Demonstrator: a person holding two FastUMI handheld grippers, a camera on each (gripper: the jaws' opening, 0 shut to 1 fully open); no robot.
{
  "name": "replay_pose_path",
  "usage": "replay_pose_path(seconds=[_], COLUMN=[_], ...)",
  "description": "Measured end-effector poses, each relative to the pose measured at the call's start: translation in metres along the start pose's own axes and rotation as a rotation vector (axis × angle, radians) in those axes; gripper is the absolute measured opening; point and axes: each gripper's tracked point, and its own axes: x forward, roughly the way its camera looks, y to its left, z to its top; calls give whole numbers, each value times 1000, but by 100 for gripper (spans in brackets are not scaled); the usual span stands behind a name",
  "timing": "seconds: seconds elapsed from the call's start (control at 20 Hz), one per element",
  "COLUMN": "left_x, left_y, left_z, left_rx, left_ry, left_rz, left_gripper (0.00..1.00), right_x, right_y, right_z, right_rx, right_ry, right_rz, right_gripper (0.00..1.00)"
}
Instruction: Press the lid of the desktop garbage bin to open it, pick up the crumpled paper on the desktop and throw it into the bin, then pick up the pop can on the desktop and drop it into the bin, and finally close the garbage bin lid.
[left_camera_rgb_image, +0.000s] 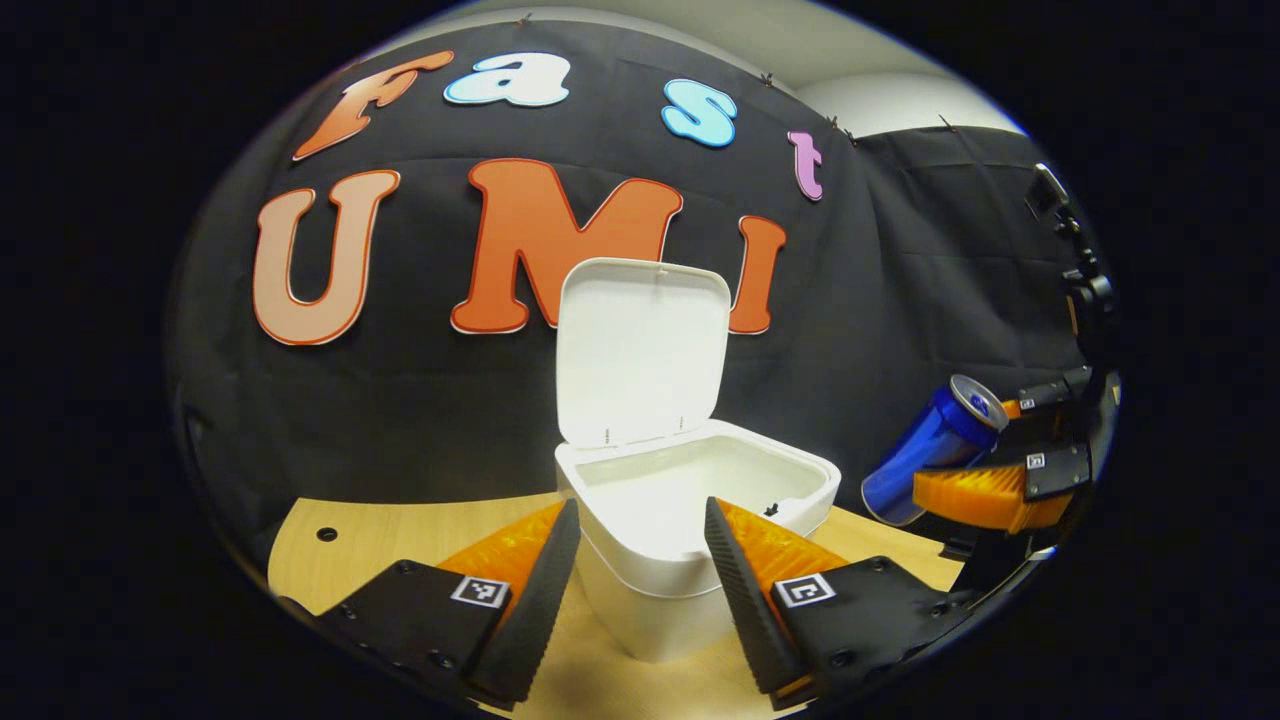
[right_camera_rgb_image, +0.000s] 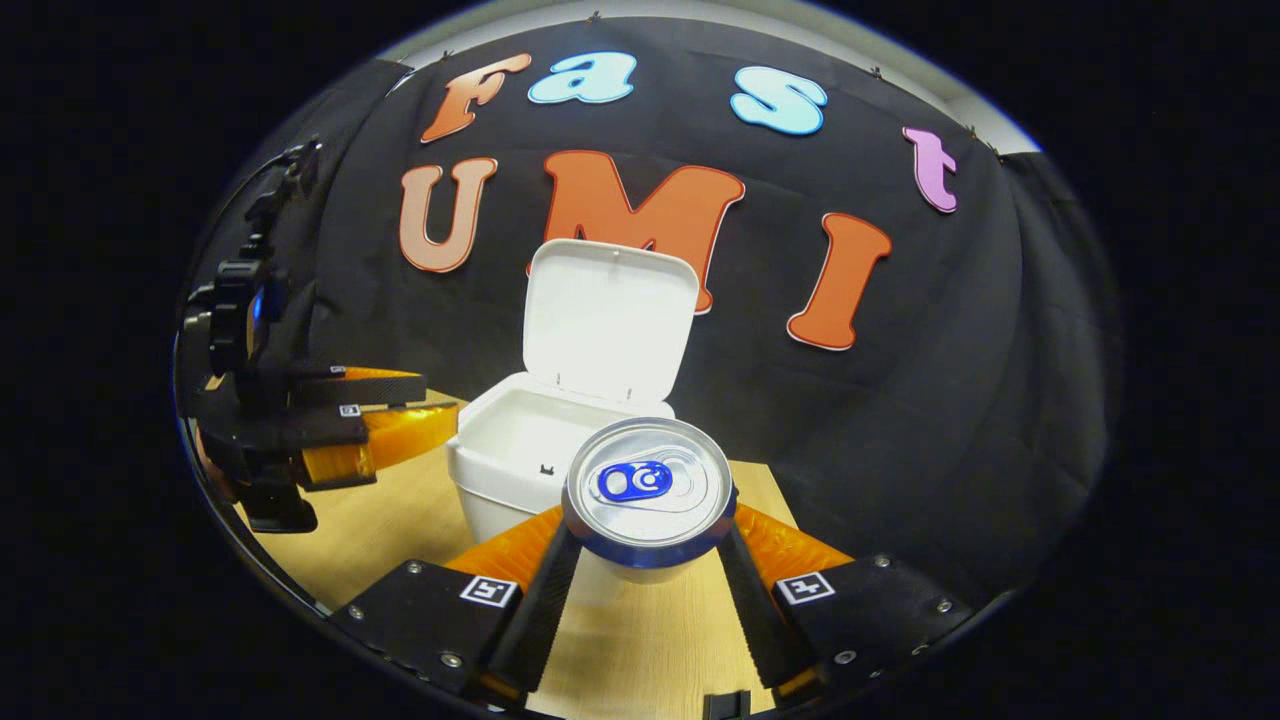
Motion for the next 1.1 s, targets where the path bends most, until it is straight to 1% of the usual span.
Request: replay_pose_path(seconds=[0.1, 0.15, 0.25, 0.55, 0.85, 1.0, 1.1], left_x=[-12, -18, -31, -60, -89, -100, -107], left_y=[6, 11, 24, 60, 93, 103, 109], left_z=[-10, -14, -21, -32, -39, -43, -43], left_rx=[6, 18, 42, 2, 8, -1, 13], left_ry=[22, 33, 46, 56, 74, 85, 87], left_rz=[11, 24, 63, 205, 314, 351, 379], left_gripper=[86, 92, 96, 96, 96, 96, 96], right_x=[10, 11, 21, 47, 69, 80, 87], right_y=[-3, -3, -2, 5, 14, 21, 23], right_z=[13, 18, 25, 33, 29, 21, 12], right_rx=[-5, -10, -13, -38, -41, -52, -59], right_ry=[-29, -40, -56, -79, -66, -42, -21], right_rz=[9, 10, 22, 53, 91, 105, 102], right_gripper=[79, 79, 79, 79, 79, 79, 79])
